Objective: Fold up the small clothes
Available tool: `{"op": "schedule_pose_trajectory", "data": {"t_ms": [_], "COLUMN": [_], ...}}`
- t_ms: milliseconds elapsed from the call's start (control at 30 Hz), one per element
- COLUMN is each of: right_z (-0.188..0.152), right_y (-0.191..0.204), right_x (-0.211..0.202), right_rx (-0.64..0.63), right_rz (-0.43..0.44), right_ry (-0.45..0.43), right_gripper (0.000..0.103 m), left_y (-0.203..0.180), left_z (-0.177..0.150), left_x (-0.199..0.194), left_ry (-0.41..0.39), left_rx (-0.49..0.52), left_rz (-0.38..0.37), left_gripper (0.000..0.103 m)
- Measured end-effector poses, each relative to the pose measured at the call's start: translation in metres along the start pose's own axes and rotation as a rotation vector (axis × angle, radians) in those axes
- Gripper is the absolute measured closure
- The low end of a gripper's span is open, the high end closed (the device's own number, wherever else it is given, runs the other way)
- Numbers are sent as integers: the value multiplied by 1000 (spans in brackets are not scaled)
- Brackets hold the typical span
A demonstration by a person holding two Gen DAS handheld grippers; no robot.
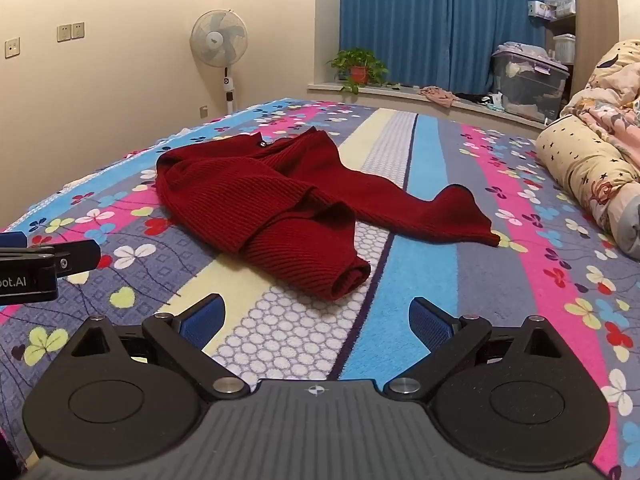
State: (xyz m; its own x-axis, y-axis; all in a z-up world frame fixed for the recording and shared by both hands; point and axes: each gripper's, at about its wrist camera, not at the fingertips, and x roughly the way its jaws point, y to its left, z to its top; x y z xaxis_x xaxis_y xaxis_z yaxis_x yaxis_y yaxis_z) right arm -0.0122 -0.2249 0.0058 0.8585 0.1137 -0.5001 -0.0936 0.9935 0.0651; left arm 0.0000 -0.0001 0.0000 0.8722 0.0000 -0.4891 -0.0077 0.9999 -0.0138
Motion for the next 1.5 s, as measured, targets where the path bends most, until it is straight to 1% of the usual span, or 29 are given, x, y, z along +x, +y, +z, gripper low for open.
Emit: {"op": "schedule_pose_trajectory", "data": {"t_ms": [300, 433, 600, 633, 667, 733, 867, 967, 1000, 1033, 1067, 1100, 1133, 1167, 1200, 1233, 1267, 1333, 1367, 1500], "right_z": [0, 2, 3, 3, 3, 3, 3, 4, 5, 6, 6, 7, 8, 9, 11, 12, 14, 18, 20, 27], "right_y": [3, -2, -4, -5, -5, -7, -10, -7, -7, -7, -7, -8, -8, -9, -10, -12, -13, -16, -19, -23], "right_x": [6, 7, 7, 8, 8, 9, 10, 10, 9, 9, 8, 7, 8, 9, 10, 12, 13, 16, 17, 19], "right_rx": [15, 38, 36, 39, 43, 54, 74, 78, 77, 78, 80, 85, 90, 95, 101, 108, 113, 128, 139, 134], "right_rz": [7, 31, 32, 34, 36, 42, 52, 61, 63, 65, 69, 73, 74, 73, 72, 73, 73, 87, 99, 112], "right_ry": [8, -1, -30, -29, -32, -41, -54, -65, -72, -78, -84, -88, -90, -89, -86, -85, -82, -67, -64, -69], "right_gripper": [5, 6, 6, 8, 11, 13, 19, 26, 27, 30, 36, 40, 47, 54, 56, 62, 65, 65, 65, 65], "left_y": [2, 0, -1, -2, -3, -5, -4, -5, -4, -3, -2, -1, 0, 1, 2, 2, 3, 2, 1, 0], "left_z": [2, 2, -1, -1, -1, -2, -3, -4, -4, -4, -3, -2, -1, 1, 3, 5, 6, 9, 11, 18], "left_x": [-1, -5, -6, -6, -7, -7, -5, -5, -5, -4, -3, -1, 1, 4, 9, 15, 21, 36, 44, 87], "left_ry": [-11, -20, -70, -71, -84, -92, -77, -95, -95, -94, -91, -87, -79, -71, -60, -36, -21, 7, 9, 68], "left_rx": [-6, 12, 35, 37, 50, 66, 61, 85, 86, 86, 85, 89, 90, 87, 94, 112, 116, 125, 116, 68], "left_rz": [-6, 17, 27, 25, 30, 34, 30, 42, 38, 34, 25, 16, 7, -7, -15, -12, -12, -7, -8, 14], "left_gripper": [1, 1, 1, 1, 1, 1, 2, 10, 15, 23, 26, 32, 38, 42, 49, 57, 60, 69, 70, 69]}}
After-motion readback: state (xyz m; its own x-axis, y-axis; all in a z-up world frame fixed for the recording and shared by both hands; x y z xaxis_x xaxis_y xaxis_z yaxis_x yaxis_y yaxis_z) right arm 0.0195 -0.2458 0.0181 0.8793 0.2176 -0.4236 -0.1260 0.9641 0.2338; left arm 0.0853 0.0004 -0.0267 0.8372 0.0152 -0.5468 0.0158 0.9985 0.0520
